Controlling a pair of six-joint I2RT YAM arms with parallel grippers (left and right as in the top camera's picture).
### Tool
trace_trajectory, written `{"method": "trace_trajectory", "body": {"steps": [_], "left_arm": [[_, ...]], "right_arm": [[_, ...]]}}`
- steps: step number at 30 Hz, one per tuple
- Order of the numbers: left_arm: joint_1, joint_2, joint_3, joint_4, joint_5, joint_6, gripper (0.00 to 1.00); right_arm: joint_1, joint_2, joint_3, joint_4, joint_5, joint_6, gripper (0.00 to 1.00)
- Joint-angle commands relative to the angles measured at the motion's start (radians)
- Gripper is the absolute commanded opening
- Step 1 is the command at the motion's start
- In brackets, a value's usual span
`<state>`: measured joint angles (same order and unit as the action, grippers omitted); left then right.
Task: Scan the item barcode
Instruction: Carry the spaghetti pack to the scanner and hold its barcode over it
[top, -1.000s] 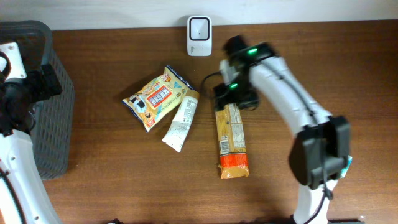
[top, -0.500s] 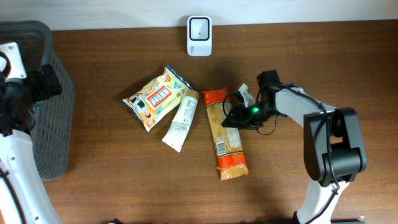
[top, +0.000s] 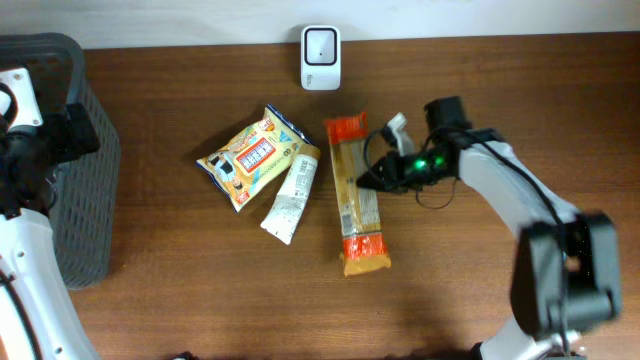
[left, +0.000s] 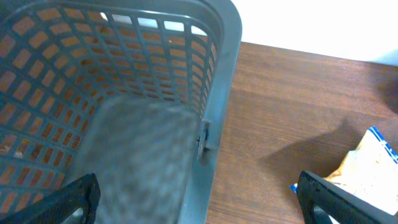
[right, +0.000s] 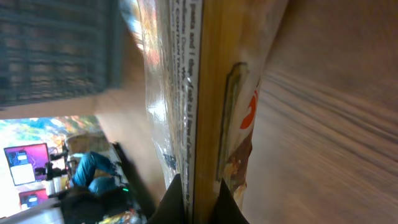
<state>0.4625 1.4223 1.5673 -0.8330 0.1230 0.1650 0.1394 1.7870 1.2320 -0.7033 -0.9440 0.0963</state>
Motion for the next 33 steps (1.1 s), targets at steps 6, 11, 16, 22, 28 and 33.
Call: {"method": "trace_trajectory", "body": {"steps": [6,11,16,22,28,33], "left_arm": [[0.005,-0.010,0.005,0.000,0.008,0.017,0.99],[0.005,-0.010,0.005,0.000,0.008,0.017,0.99],[0.005,-0.010,0.005,0.000,0.008,0.017,0.99],[0.005,-0.011,0.005,0.000,0.008,0.017,0.99],[0.005,-0.011,0.005,0.000,0.008,0.017,0.99],[0.005,-0.011,0.005,0.000,0.008,0.017,0.99]], "right_arm": [[-0.142,-0.316,0.050,0.146,-0.275,0.268,0.04],[-0.139,-0.317,0.050,0.293,-0.240,0.380,0.04],[-0.059,-0.317,0.050,0.294,0.180,0.320,0.04],[0.250,-0.314,0.050,0.520,1.074,-0.045,0.04],[0.319,-0.195,0.067,0.837,1.177,-0.312,0.04],[0.332,0.132,0.505,0.713,1.246,-0.533,0.04]]}}
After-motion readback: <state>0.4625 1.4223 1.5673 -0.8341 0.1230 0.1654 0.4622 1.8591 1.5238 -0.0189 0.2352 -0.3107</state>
